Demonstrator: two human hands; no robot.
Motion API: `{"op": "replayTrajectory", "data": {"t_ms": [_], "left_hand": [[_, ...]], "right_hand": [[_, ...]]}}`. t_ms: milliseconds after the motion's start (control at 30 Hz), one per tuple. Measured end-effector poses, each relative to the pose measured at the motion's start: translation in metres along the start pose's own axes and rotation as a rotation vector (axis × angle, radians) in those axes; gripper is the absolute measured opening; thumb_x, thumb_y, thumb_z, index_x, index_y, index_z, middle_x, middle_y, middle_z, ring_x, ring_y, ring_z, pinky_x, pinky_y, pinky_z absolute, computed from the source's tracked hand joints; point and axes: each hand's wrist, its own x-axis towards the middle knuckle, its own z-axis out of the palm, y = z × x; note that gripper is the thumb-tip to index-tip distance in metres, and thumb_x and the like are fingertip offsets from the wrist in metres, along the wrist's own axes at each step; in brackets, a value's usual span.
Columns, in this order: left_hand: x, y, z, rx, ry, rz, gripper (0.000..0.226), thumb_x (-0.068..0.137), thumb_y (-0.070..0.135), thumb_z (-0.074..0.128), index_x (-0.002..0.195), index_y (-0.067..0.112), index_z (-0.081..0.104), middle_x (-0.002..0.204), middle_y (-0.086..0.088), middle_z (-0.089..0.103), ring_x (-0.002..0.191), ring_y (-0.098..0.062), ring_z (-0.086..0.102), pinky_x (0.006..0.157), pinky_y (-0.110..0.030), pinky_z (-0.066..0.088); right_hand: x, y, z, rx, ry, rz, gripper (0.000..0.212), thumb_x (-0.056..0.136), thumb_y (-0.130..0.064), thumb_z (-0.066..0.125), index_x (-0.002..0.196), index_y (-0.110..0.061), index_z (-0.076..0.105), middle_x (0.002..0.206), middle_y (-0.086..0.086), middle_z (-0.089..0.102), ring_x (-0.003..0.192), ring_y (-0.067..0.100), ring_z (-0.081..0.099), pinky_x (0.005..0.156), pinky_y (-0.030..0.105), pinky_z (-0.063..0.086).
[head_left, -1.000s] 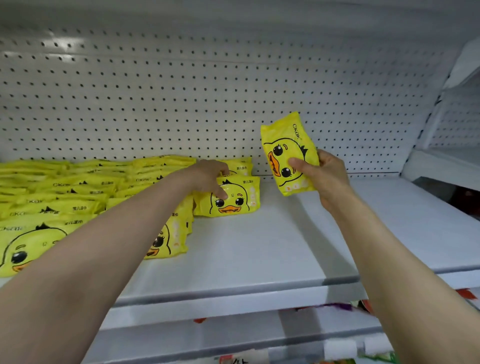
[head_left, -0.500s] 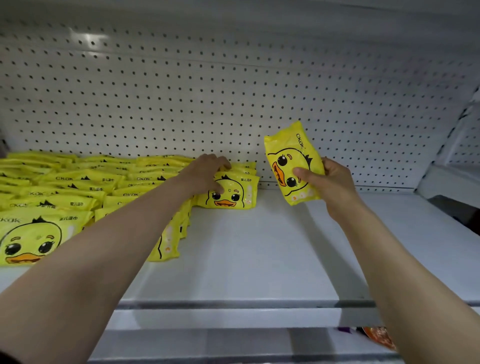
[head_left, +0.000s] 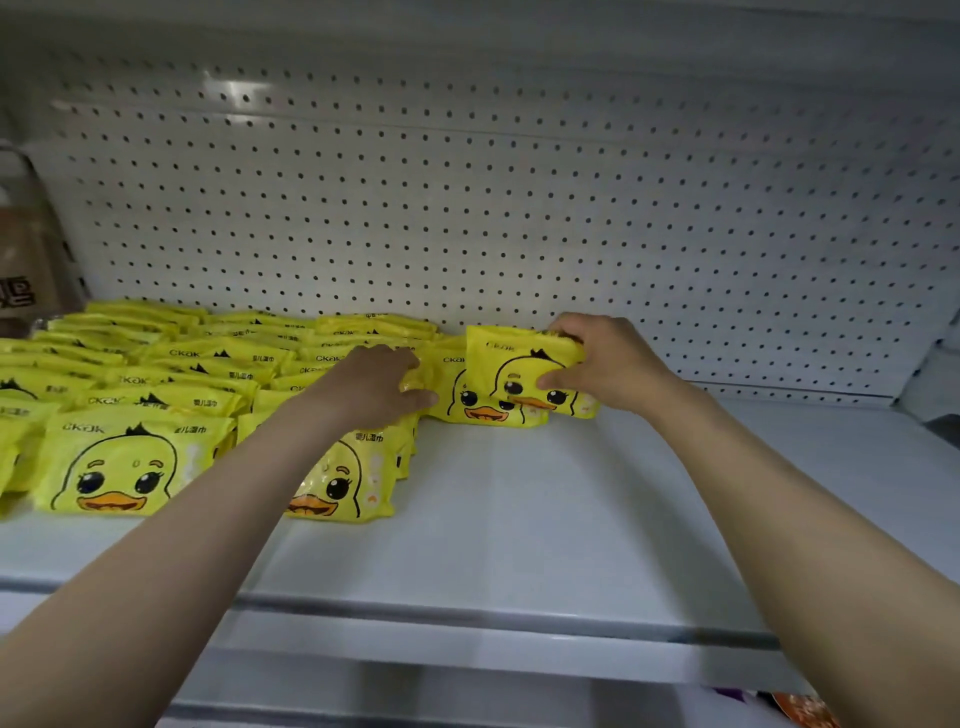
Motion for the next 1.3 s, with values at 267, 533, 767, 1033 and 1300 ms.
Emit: {"op": "replayTrajectory", "data": {"t_ms": [267, 533, 767, 1033, 1300], "left_hand": [[-0.014, -0.011, 0.007, -0.175, 0.086, -0.004, 0.061, 0.089, 0.061, 0.048, 0.136, 0.022, 0.051, 0.137, -0.005, 0.051, 0.126, -0.026, 0.046, 0.095, -0.045, 0.048], [-0.018, -0.009, 0.012, -0.178, 0.152, 0.030, 0.054, 0.094, 0.054, 0.047, 0.132, 0.018, 0.056, 0.138, -0.004, 0.052, 0.133, -0.022, 0.038, 0.107, -0.037, 0.036], [-0.020, -0.007, 0.013, -0.170, 0.165, 0.044, 0.052, 0.095, 0.053, 0.047, 0.132, 0.017, 0.055, 0.141, -0.004, 0.049, 0.135, -0.023, 0.034, 0.108, -0.036, 0.033], [-0.016, -0.008, 0.015, -0.129, 0.183, 0.053, 0.052, 0.094, 0.054, 0.045, 0.130, 0.018, 0.056, 0.139, -0.003, 0.051, 0.134, -0.024, 0.036, 0.106, -0.035, 0.033], [-0.017, -0.005, 0.009, -0.089, 0.140, 0.059, 0.053, 0.094, 0.055, 0.045, 0.130, 0.018, 0.055, 0.136, -0.007, 0.053, 0.131, -0.028, 0.039, 0.103, -0.038, 0.037]], "right_hand": [[0.016, -0.023, 0.032, -0.099, -0.227, -0.070, 0.059, 0.066, -0.030, 0.089, 0.120, -0.029, 0.064, 0.100, -0.010, 0.063, 0.091, 0.013, 0.059, 0.074, 0.025, 0.046], [0.017, -0.017, 0.049, -0.124, -0.156, -0.041, 0.064, 0.071, -0.031, 0.085, 0.129, -0.035, 0.057, 0.120, -0.006, 0.063, 0.106, 0.017, 0.058, 0.090, 0.037, 0.050], [0.017, -0.016, 0.058, -0.249, -0.062, -0.075, 0.067, 0.076, -0.033, 0.081, 0.135, -0.034, 0.050, 0.128, -0.005, 0.053, 0.124, 0.016, 0.043, 0.095, 0.037, 0.043], [0.013, -0.024, 0.066, -0.382, 0.019, -0.055, 0.065, 0.077, -0.030, 0.077, 0.135, -0.032, 0.050, 0.124, -0.003, 0.051, 0.124, 0.018, 0.040, 0.091, 0.038, 0.046], [0.000, -0.034, 0.074, -0.474, 0.069, 0.015, 0.063, 0.080, -0.028, 0.070, 0.139, -0.028, 0.047, 0.138, -0.001, 0.048, 0.129, 0.021, 0.039, 0.093, 0.036, 0.044]]}}
